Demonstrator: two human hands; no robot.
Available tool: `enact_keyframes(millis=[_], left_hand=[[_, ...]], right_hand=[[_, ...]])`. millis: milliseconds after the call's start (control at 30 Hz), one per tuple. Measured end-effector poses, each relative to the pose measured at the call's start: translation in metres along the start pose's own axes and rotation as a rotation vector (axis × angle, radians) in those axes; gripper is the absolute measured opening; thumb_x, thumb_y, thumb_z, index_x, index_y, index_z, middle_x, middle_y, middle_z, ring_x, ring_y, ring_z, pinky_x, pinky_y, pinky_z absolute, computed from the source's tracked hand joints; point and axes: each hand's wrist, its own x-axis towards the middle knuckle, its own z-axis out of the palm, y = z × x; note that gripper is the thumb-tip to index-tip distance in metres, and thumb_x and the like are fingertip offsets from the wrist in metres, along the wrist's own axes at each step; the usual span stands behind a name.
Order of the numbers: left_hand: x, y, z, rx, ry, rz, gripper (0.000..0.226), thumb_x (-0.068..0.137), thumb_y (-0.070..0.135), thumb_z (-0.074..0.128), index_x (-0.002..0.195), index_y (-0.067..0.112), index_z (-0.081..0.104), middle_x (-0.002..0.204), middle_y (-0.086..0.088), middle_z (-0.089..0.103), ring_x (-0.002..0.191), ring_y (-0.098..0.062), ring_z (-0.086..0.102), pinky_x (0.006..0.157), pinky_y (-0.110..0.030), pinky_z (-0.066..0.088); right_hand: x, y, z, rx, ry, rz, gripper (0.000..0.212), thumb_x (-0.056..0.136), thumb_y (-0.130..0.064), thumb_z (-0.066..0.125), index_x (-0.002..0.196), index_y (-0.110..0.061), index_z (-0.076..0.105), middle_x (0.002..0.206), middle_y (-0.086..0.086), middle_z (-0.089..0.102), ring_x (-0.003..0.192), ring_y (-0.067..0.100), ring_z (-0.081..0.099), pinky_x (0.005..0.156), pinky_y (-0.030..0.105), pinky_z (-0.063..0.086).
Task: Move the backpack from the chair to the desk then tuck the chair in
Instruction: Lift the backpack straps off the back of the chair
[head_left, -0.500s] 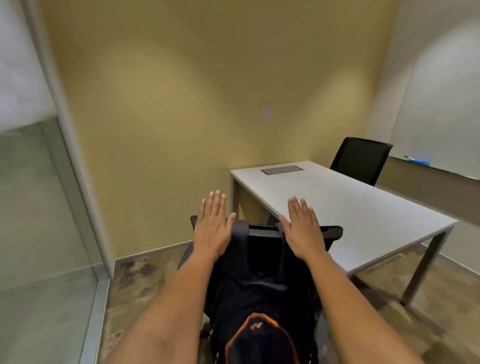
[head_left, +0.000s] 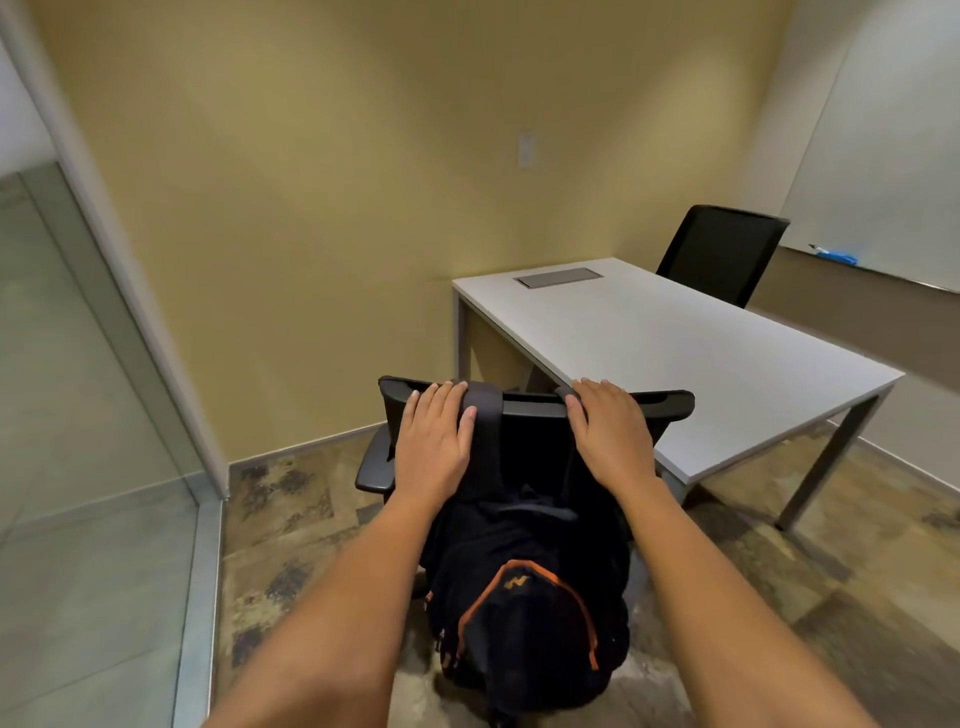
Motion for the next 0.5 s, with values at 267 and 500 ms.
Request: enact_keyframes(millis=[267,500], left_hand=[[0.004,0.01,0.001,-0.07,0.119,-0.07,0.032,0.098,0.03,0.04,0.116,0.011,0.058,0.114,-0.005,0.064,0.114,-0.02,0.052,0.113,-0.036,0.023],[0.023,0.029,-0.008,0.043,0.01,-0.203,0.027,0.094,0.029,0.034,0.094,0.01,0.052,0.096,-0.007,0.063,0.093,-0.025,0.056,0.096,-0.04,0.034]], right_hand=[[0.0,-0.006,-0.004,-0.002,0.006,0.032,0.041,0.099,-0.032,0.031,0.119,-0.012,0.061,0.116,0.004,0.065,0.11,0.022,0.055,0.099,0.037,0.041],[0.006,-0.006,-0.007,-0.035,-0.058,0.039,0.042,0.1,-0.03,0.029,0.123,-0.01,0.058,0.121,0.007,0.062,0.113,0.024,0.053,0.097,0.036,0.038]])
